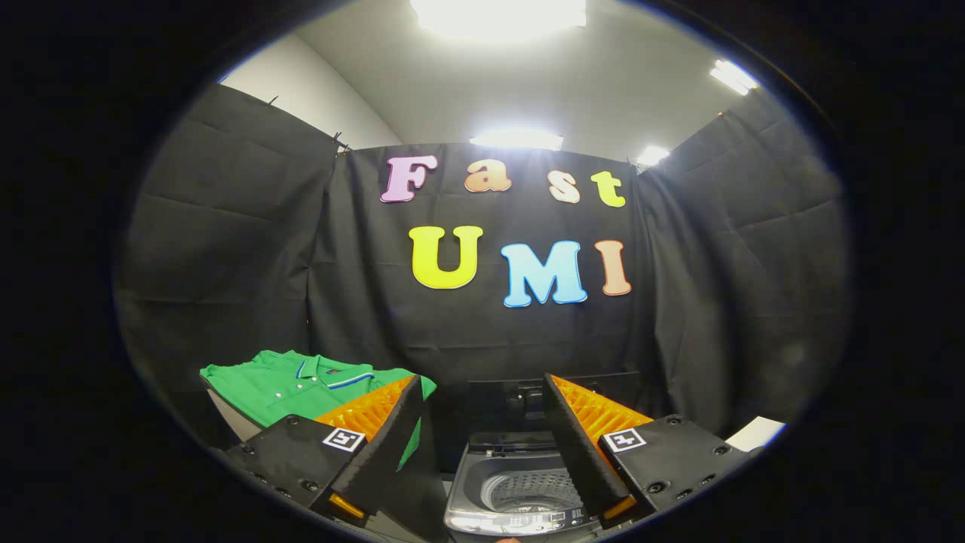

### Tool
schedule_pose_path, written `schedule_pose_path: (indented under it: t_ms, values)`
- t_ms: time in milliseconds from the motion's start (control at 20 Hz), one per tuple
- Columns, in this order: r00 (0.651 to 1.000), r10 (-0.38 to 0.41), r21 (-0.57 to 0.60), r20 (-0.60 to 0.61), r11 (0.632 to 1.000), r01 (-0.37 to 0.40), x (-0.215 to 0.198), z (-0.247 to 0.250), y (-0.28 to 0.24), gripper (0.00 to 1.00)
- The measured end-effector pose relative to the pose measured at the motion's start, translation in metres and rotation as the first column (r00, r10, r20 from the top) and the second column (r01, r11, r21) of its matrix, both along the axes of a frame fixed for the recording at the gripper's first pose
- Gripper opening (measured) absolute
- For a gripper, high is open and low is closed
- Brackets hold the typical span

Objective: Put the clothes into the washing machine and then close the washing machine lid.

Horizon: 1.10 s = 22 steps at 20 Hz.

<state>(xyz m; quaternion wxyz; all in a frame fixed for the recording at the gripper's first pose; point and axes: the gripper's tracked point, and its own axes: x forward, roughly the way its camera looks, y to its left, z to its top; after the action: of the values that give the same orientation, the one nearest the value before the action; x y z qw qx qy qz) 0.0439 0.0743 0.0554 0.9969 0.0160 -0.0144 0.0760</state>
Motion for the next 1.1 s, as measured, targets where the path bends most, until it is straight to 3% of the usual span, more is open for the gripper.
schedule_pose_path:
  t_ms: [1100]
  values:
    - [0.970,0.225,0.024,-0.087,0.974,-0.224,0.035,0.024,0.153,0.99]
